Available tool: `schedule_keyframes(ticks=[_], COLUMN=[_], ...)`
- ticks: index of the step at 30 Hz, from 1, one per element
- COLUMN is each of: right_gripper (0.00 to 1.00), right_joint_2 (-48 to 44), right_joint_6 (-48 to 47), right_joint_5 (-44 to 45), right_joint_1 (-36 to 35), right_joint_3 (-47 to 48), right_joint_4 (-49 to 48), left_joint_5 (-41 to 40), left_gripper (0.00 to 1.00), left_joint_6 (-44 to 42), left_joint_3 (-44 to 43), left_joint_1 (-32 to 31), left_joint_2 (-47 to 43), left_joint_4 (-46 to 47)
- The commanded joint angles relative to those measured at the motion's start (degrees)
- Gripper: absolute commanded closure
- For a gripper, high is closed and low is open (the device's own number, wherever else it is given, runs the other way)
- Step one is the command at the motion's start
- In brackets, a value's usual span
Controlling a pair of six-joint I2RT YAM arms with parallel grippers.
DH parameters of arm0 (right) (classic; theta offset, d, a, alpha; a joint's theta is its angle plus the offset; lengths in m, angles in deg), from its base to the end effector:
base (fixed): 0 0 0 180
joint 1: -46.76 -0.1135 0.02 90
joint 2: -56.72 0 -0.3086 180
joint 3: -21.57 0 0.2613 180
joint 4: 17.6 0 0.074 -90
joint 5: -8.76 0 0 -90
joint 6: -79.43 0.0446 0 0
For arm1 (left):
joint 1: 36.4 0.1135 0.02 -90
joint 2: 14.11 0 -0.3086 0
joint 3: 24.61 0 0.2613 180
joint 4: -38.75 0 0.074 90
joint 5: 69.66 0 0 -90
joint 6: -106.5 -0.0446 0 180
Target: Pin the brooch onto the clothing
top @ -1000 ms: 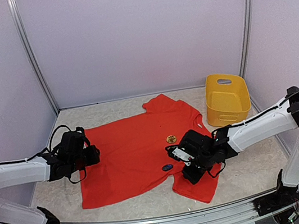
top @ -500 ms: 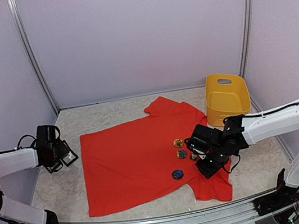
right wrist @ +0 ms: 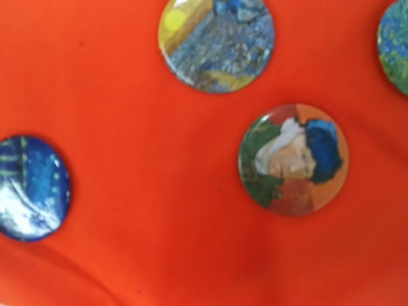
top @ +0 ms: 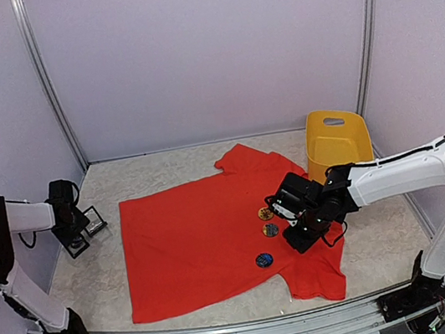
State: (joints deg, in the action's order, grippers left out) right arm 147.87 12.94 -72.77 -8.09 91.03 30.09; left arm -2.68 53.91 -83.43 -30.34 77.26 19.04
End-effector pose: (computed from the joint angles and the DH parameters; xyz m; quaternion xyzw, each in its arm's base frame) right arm 0.1842 0.2502 0.2149 -0.2523 0.9483 0.0564 0.1843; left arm 0.3144 0.0509 0.1904 -0.4033 0.8374 0.0962 0.3561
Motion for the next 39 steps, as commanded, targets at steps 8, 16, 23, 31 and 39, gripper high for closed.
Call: schedule_keyframes(ticks=[8,16,23,31,39], right_gripper=[0.88,0.89,0.88,0.88,0.88], right_joint_2=[-0.5,-0.8,0.0,-0.3,-0.5], right_joint_6=[-2.1,-2.6,-2.9,-3.5,-3.2], right_joint_5=[-1.3,-1.6,-1.9,-2.5,-2.0], right_joint_1=[1.2,1.3,1.2,1.3,1.2], right_joint_3=[-0.8,-1.6,-1.7,-2.3,-2.3], right_joint_4=[-2.0,-2.7,-3.0,-3.4,-3.2], left_joint_5=[-0.2,-3.5,-2.5,-0.2,1.2], left_gripper=[0.38,0.32,0.28,0.26,0.3], left_joint_6=[-0.4,2.8,0.7,-2.1,-4.7], left_joint_3=[3.9,7.2,4.6,2.0,-0.8], left_joint_1=[-4.5,-1.8,0.3,1.5,1.7], left_joint_2=[-7.9,-11.8,-8.2,-0.5,4.0], left_joint_4=[-1.7,-2.5,-2.4,-2.0,-3.2])
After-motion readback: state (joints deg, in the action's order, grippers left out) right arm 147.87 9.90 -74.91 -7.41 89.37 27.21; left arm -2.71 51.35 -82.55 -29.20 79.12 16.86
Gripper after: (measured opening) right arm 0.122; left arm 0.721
